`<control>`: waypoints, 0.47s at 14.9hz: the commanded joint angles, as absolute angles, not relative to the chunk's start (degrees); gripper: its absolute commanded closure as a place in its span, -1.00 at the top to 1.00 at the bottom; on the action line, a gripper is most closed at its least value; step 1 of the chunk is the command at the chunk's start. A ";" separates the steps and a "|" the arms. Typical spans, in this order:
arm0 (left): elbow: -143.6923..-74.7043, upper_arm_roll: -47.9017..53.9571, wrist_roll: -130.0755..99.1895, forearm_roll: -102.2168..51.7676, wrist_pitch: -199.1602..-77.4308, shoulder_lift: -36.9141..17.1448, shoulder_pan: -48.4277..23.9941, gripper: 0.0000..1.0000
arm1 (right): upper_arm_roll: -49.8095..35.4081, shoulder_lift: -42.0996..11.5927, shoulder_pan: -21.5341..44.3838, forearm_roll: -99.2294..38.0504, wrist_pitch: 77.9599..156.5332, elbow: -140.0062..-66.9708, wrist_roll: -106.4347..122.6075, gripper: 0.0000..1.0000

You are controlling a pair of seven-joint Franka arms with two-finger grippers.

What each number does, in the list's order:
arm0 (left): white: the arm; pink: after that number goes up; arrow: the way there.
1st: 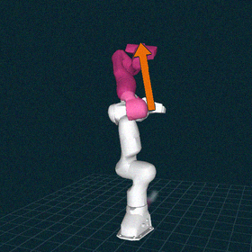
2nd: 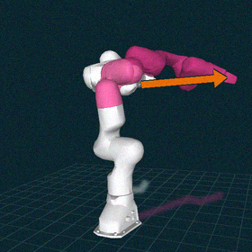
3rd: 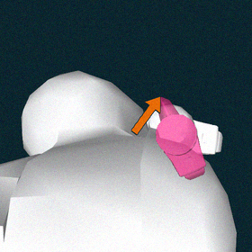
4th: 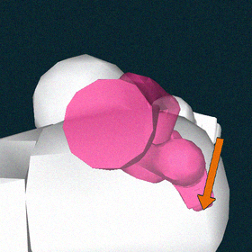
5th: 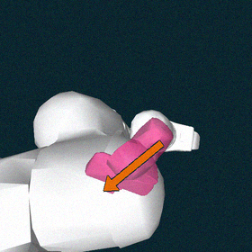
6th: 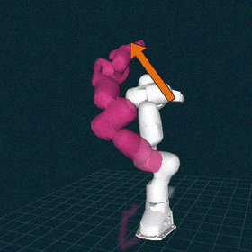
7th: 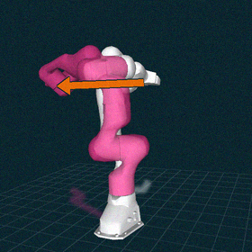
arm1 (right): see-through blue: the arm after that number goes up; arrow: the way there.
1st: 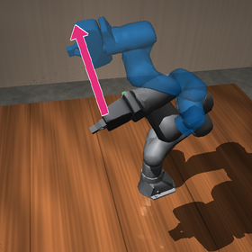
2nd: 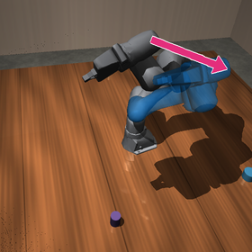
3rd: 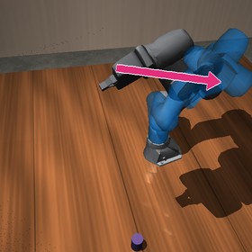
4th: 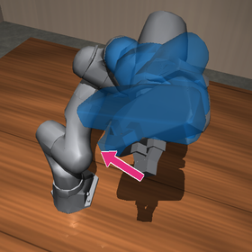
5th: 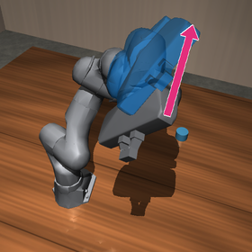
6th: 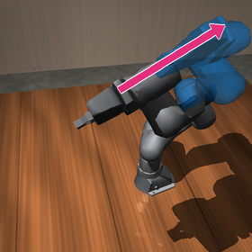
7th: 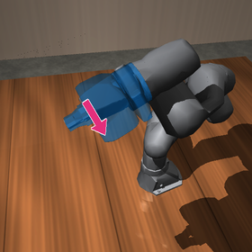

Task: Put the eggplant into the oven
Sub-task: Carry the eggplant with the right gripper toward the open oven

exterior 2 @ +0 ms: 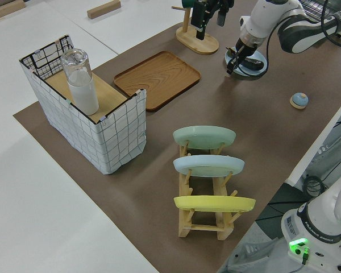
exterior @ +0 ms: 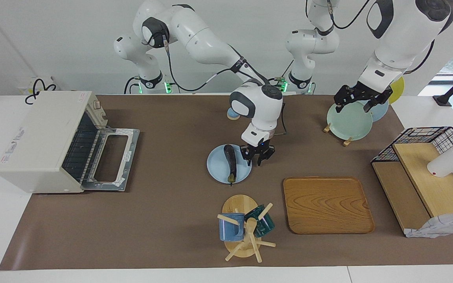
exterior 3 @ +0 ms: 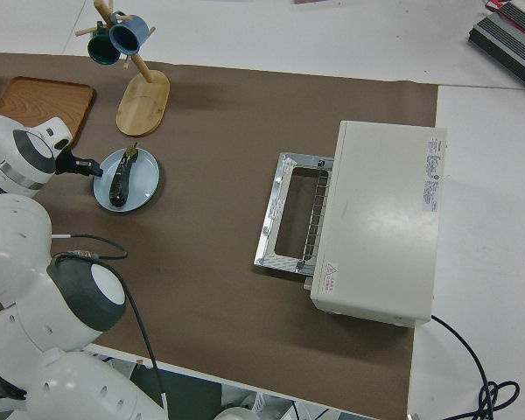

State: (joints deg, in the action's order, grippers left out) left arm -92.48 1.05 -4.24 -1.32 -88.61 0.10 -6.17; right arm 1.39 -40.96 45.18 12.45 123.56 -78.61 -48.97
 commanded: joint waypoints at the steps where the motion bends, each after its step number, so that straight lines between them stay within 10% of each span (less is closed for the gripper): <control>1: -94.39 3.60 -3.43 -0.18 -89.83 1.32 -3.34 1.00 | 1.05 -38.24 44.91 13.36 124.01 -82.26 -48.78 -0.78; 7: -89.75 4.66 -3.43 -0.35 -84.82 0.18 -2.99 1.00 | 1.14 -35.61 45.00 17.83 113.94 -80.95 -47.56 -1.00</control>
State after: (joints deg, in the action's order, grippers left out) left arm -91.92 4.08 -4.08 -1.32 -87.45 0.11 -3.92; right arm 1.38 -38.65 45.46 15.30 118.00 -79.60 -48.85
